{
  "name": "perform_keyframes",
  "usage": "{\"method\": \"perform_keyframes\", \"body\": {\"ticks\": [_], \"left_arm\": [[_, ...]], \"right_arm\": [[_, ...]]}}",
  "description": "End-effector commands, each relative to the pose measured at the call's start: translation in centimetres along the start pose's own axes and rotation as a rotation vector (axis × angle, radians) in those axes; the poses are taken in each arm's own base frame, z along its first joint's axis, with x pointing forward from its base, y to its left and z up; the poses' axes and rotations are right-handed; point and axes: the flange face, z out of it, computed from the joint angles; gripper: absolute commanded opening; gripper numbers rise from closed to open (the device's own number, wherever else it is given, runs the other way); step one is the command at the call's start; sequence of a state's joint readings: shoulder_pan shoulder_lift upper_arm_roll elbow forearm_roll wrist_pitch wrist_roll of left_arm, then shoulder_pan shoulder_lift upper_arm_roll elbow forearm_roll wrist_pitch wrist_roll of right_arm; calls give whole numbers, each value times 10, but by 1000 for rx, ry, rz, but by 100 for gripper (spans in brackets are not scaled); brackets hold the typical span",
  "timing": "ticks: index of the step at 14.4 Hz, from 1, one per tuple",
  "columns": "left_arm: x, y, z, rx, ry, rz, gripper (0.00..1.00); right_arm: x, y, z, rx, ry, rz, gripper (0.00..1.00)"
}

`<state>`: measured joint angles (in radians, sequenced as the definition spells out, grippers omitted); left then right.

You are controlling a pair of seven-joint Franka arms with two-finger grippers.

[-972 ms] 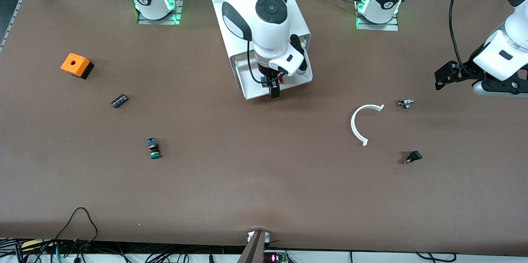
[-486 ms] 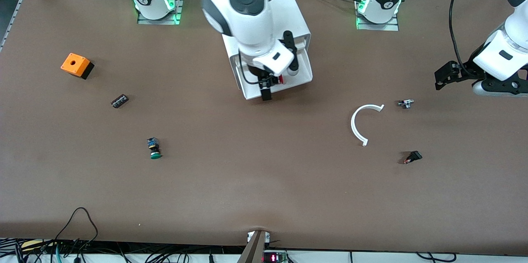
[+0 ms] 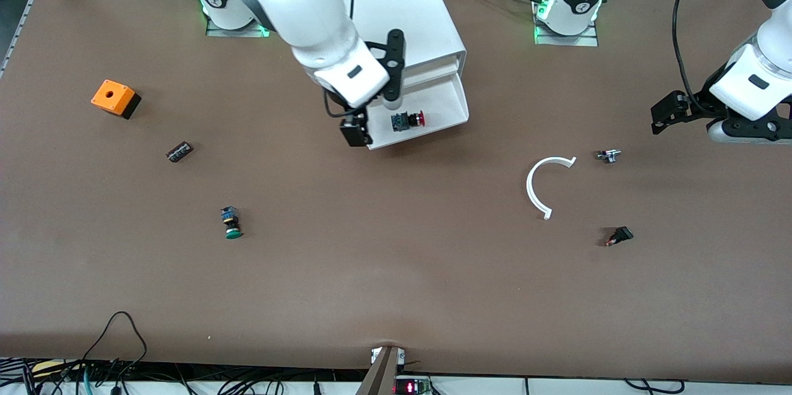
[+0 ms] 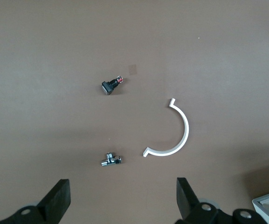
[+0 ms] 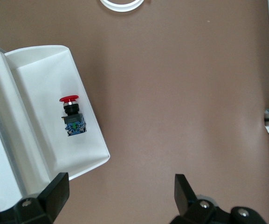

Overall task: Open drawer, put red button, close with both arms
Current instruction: 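Lift the right gripper away while the left gripper approaches the drawer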

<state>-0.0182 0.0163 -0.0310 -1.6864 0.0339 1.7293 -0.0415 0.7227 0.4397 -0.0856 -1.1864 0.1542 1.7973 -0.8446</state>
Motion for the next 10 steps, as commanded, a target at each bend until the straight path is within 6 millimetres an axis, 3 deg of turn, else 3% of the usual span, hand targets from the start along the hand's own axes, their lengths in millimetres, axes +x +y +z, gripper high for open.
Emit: {"method": "perform_keyframes", "body": {"ticks": [1, 4, 7, 10], "left_arm": [[-13, 13, 4, -20, -112, -55, 100], [-8, 35, 30, -10, -181, -105, 100], [15, 81, 77, -91, -274, -64, 100], [29, 132, 129, -115, -331, -42, 100]], "right_arm": [[-21, 7, -43, 1, 33, 162, 100], [-45, 26, -57, -16, 42, 402, 100], [-70, 44, -58, -30, 32, 629, 100], [-151, 84, -48, -10, 5, 810, 100]]}}
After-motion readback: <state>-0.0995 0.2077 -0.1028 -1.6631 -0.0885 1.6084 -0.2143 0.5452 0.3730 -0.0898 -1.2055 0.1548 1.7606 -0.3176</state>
